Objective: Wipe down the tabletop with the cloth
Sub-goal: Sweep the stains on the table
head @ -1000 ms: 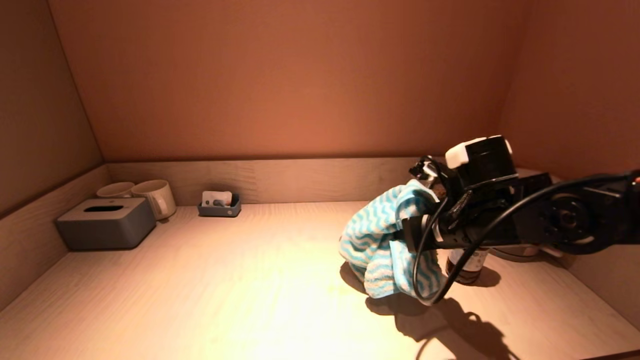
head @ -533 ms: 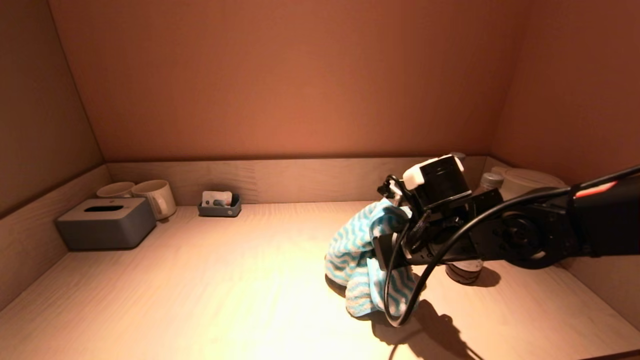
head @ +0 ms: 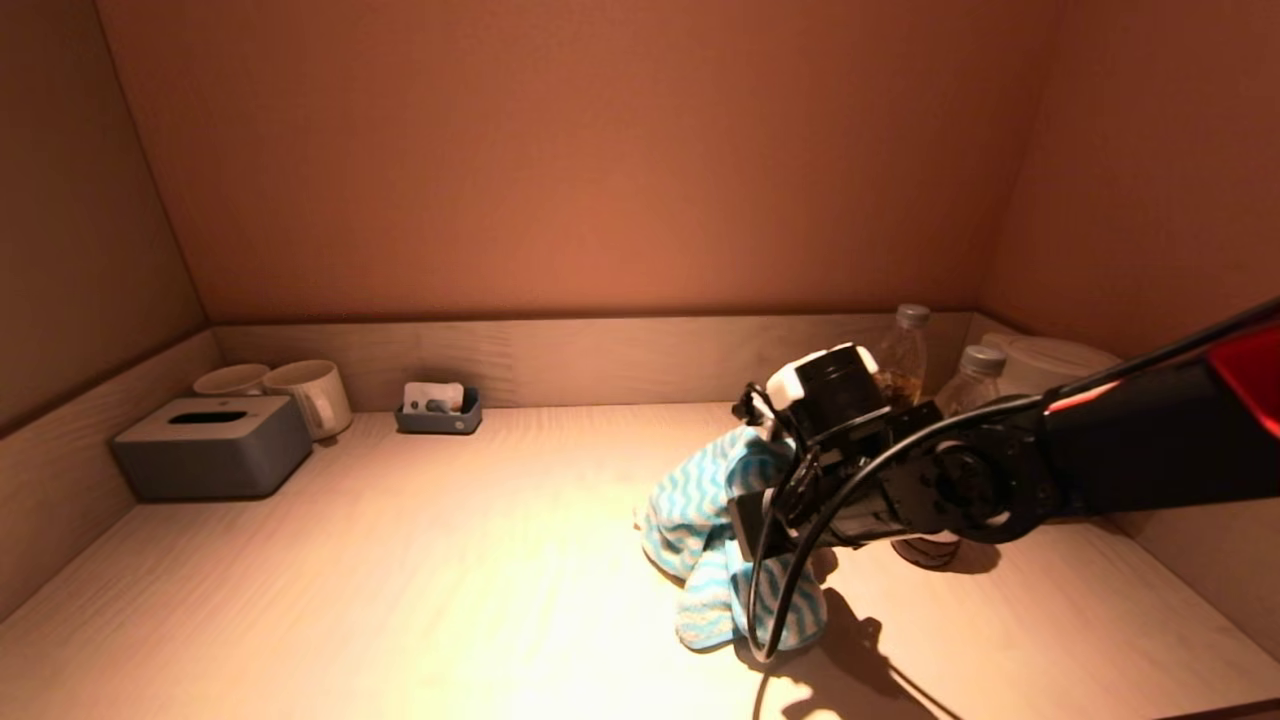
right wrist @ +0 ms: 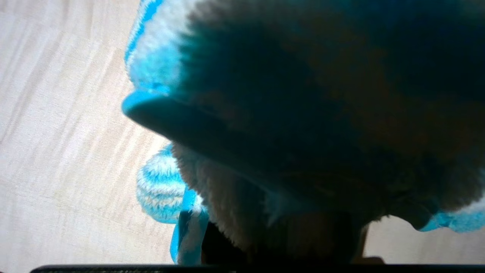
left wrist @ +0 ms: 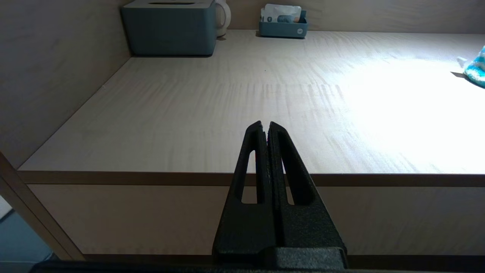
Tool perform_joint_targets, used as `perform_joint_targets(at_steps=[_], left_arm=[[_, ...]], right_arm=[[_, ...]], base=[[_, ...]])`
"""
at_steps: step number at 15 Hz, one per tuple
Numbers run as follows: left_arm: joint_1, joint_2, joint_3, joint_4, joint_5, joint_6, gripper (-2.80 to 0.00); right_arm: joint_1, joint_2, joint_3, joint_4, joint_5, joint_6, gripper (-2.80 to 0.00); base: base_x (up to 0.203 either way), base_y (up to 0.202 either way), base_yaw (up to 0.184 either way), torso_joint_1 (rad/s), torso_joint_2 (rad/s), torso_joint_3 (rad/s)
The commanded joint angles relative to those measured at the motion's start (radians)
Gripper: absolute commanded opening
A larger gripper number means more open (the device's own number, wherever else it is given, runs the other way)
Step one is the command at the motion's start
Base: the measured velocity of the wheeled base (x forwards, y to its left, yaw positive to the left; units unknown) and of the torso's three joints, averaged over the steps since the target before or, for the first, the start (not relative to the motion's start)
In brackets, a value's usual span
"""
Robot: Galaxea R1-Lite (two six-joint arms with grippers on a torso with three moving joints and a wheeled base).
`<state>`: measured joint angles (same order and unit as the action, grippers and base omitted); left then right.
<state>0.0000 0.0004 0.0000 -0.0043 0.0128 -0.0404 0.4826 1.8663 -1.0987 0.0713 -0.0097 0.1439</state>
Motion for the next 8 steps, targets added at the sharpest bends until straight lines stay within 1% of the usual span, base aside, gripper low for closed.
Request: perform_joint_targets(at_steps=[1,2,4,6,8], left_arm=[[0.000,0.000,0.000,0.000,0.000,-0.001,-2.80],[0.000,0.000,0.000,0.000,0.000,-0.001,-2.80],[0.000,0.000,0.000,0.000,0.000,-0.001,-2.80],[0.000,0.000,0.000,0.000,0.000,-0.001,-2.80],[0.000,0.000,0.000,0.000,0.000,-0.001,-2.80]], right_arm=[[0.029,0.068,-0.006,0.000,-0.089,0.036,-2.80],[0.056,0.090,-0.024,0.000,-0.107,0.057,-2.80],[0.089,0.123,-0.057,0.003,-0.116,0.085,-2.80],[0.139,0.163,-0.125,0.017,-0.141,0.114,-2.80],[0.210,0.189,-0.201,0.054,-0.150,0.151,-2.80]], base=[[0.000,0.000,0.000,0.000,0.00,0.000],[0.000,0.000,0.000,0.000,0.00,0.000],[0.000,0.000,0.000,0.000,0.00,0.000],[0.000,0.000,0.000,0.000,0.00,0.000],[0.000,0.000,0.000,0.000,0.00,0.000]])
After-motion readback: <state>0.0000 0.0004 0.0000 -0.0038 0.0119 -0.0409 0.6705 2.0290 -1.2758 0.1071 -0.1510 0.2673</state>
